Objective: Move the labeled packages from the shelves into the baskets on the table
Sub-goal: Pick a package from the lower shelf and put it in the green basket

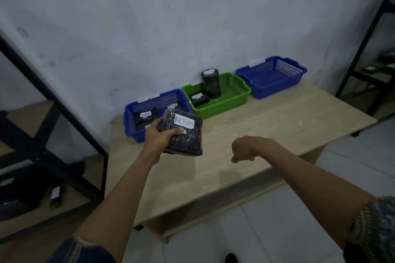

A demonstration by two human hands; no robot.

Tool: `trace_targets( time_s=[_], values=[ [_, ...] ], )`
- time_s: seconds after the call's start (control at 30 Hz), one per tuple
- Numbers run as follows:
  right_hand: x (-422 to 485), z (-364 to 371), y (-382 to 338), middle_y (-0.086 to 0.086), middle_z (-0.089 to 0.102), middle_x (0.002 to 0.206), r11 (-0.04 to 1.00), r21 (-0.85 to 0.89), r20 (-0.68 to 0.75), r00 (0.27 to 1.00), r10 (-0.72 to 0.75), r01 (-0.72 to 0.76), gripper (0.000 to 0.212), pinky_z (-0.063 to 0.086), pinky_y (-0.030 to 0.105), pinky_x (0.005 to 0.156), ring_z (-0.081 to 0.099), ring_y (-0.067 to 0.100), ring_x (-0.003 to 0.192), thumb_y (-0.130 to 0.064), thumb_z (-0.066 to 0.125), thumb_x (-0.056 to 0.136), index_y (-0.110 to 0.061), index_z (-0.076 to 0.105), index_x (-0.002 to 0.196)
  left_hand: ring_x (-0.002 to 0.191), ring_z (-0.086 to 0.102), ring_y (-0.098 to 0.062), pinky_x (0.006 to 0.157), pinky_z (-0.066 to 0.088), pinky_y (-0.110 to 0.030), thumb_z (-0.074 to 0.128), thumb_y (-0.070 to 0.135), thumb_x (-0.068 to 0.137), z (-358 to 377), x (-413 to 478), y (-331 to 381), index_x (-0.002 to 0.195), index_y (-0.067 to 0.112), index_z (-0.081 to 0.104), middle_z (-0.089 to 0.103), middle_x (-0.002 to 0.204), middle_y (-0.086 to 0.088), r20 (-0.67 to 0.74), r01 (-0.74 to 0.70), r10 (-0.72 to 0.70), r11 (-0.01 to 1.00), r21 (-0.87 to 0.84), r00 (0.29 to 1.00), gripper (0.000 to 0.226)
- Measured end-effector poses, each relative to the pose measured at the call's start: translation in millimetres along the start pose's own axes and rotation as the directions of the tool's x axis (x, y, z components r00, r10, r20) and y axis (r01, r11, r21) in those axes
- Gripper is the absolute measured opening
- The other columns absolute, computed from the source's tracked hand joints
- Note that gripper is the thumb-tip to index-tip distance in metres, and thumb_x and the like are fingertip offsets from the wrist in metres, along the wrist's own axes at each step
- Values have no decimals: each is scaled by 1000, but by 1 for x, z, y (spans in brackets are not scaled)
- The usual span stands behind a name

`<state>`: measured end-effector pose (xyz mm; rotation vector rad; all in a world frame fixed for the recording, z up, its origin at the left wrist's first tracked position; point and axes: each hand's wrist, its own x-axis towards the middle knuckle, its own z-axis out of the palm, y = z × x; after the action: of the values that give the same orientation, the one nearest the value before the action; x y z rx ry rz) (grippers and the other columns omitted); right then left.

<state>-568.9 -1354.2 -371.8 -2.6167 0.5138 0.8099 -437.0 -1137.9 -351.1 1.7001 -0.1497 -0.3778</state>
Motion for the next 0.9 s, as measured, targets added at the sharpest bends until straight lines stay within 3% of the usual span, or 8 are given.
trace_targets(
  time_s=[0.17,0.27,0.37,0.57,0.7,0.9],
  values=[
    [50,-40,20,5,59,90,999,-48,-15,1000,-17,17,40,51,34,79,62,24,80,-41,61,89,-8,60,112,85,69,-20,51,56,-33,87,11,63,40,65,0,126,13,55,67,113,-4,-62,32,-37,996,-84,997,71],
    [76,-63,28,10,60,115,996,-77,-39,998,-48,45,45,48,35,87,61,27,101,-40,59,91,-8,58,122,83,68,-19,63,60,-42,87,12,63,62,102,4,115,15,54,65,107,-2,-84,40,-52,990,-135,995,61],
    [102,-82,38,11,51,133,994,-89,-94,992,-79,71,48,42,33,93,50,27,120,-38,57,92,-12,50,131,87,70,-22,76,59,-47,90,17,59,83,134,3,118,11,50,65,109,-6,-134,84,-108,981,-173,985,72],
    [177,-107,72,11,45,136,987,-108,-167,976,-136,119,60,44,37,95,50,29,121,-41,61,88,-19,40,139,94,68,-24,83,57,-48,89,16,60,128,194,-4,118,12,49,63,109,-5,-171,117,-156,969,-218,973,71],
    [221,-122,94,12,41,141,973,-136,-183,960,-210,187,67,43,40,98,44,30,127,-39,61,86,-18,33,143,92,68,-26,79,58,-51,90,19,58,153,225,-9,121,13,50,64,114,-9,-240,164,-219,960,-228,946,74],
    [278,-133,123,13,43,136,945,-172,-223,923,-313,279,65,41,40,97,45,31,124,-35,62,84,-11,35,139,93,69,-26,82,58,-47,91,21,56,188,269,-18,123,10,51,65,112,-9,-320,190,-268,948,-255,909,79]
  ],
)
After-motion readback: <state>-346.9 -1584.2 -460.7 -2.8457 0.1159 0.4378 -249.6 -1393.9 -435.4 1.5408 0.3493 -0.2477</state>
